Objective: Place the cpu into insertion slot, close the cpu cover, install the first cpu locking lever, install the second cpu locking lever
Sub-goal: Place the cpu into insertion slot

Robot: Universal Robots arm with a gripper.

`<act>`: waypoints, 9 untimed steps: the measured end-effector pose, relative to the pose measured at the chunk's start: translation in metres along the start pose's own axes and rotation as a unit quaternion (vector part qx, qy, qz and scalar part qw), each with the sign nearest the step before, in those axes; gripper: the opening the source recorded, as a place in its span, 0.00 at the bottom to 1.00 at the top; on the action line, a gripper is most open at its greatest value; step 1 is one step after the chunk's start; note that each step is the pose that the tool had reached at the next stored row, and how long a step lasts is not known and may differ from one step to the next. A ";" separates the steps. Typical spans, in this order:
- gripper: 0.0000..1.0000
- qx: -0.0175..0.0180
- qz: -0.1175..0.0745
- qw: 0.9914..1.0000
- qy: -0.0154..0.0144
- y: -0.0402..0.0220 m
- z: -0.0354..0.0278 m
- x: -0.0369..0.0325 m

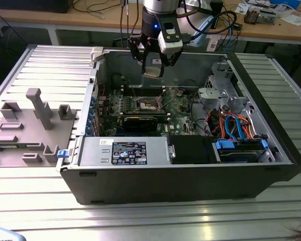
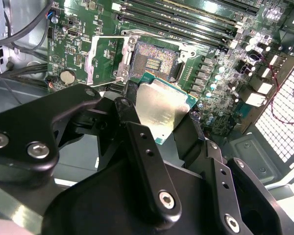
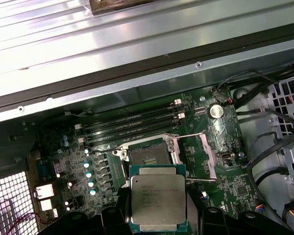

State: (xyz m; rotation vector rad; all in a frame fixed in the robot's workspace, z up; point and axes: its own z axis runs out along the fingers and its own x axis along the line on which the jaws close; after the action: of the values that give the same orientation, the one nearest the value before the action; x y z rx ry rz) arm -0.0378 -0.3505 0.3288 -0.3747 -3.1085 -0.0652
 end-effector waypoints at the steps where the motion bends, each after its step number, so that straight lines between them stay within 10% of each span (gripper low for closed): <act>1: 0.55 0.000 0.000 1.000 0.000 0.0000 0.0000 0.0000; 9: 0.55 0.000 0.003 1.000 0.000 0.0000 0.0001 0.0000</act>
State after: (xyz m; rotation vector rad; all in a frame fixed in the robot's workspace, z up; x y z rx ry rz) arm -0.0378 -0.3505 0.3286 -0.3832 -3.1076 -0.0653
